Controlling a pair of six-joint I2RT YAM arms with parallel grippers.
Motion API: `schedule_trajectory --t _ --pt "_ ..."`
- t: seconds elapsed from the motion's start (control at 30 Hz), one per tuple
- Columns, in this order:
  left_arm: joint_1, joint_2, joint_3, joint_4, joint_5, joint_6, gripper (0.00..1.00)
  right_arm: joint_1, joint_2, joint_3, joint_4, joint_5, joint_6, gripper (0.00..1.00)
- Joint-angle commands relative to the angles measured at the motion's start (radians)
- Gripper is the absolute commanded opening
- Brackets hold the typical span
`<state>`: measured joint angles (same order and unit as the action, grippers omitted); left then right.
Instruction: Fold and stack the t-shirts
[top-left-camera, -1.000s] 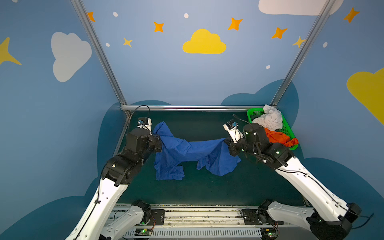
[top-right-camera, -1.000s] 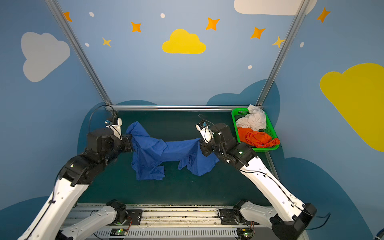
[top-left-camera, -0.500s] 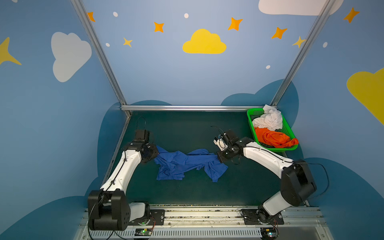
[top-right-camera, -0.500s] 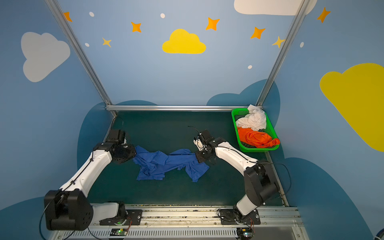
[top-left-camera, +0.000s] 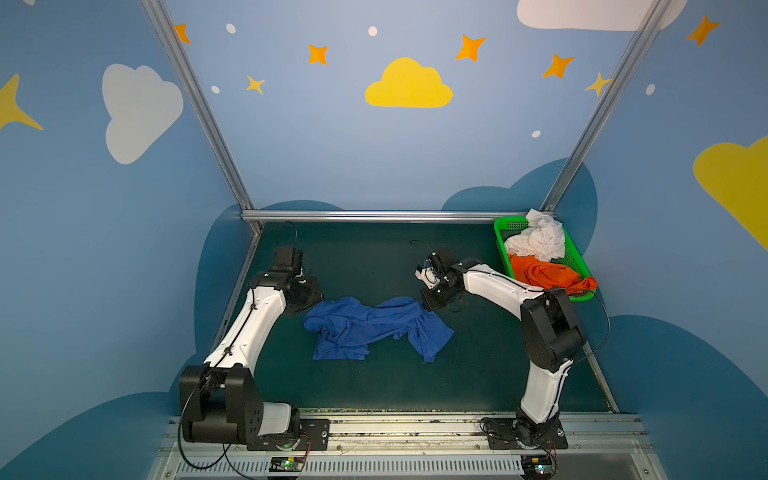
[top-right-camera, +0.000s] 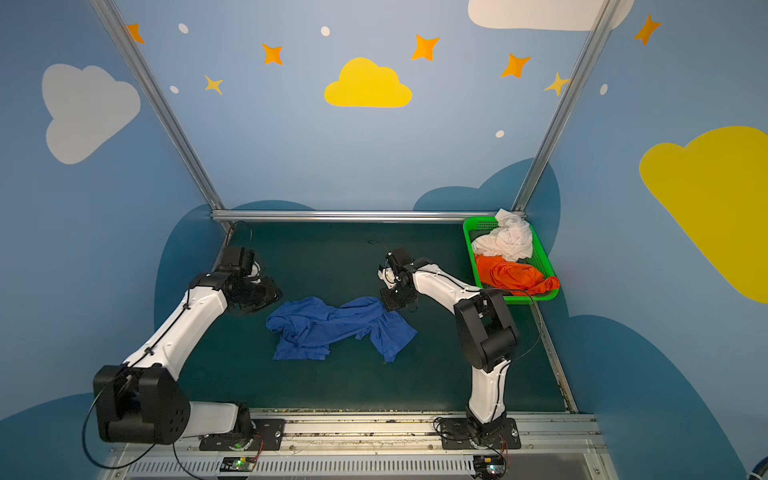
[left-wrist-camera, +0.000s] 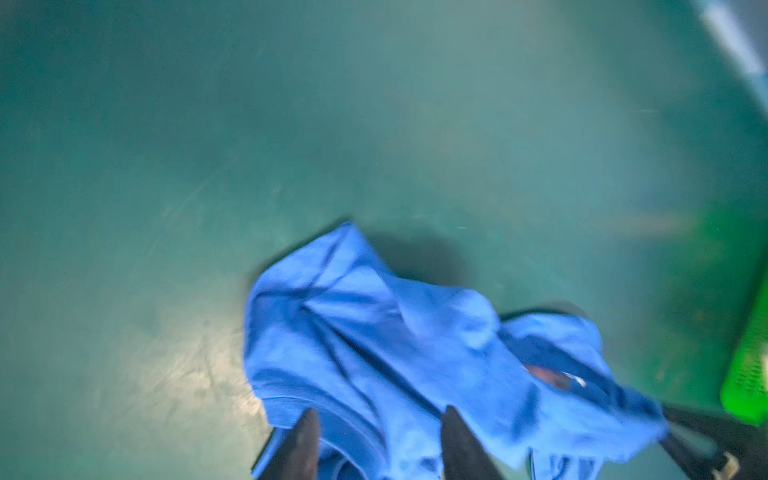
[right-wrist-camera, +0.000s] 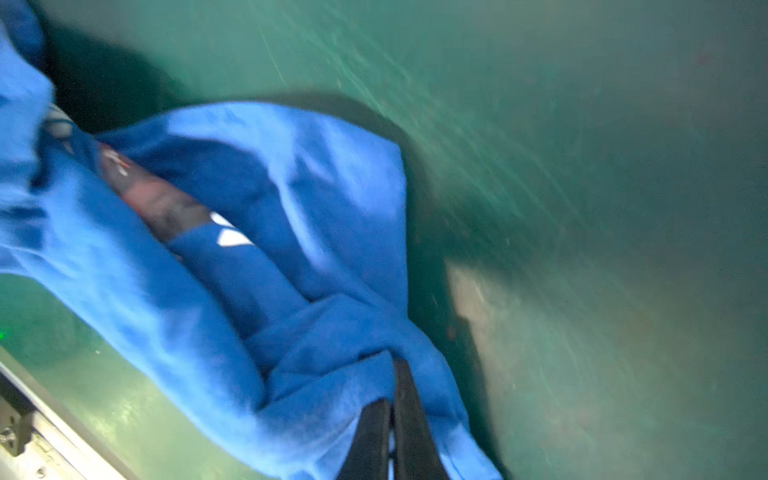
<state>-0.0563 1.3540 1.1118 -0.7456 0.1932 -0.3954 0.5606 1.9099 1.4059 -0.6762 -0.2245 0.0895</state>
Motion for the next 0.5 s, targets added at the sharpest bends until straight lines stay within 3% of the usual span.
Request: schedule_trajectory --t 0.0,0.17,0.33,0.47 --pt "-0.049 0.033 0.028 -0.007 -0.016 0.059 0.53 -0.009 0.040 0.047 -0.043 -0.033 -0.017 0.00" --pt "-0.118 0.207 0.101 -0.058 -0.116 0.094 0.60 -0.011 0.054 0.056 -0.042 -0.049 -0.020 0.00" --pt "-0.122 0.381 0.207 -0.055 -0.227 0.113 0.62 -0.019 0.059 0.048 -0.044 -0.055 -0.021 0.00" --pt "-0.122 0.546 0.340 -0.089 -0.250 0.153 0.62 -0.023 0.068 0.050 -0.059 -0.056 -0.025 0.00"
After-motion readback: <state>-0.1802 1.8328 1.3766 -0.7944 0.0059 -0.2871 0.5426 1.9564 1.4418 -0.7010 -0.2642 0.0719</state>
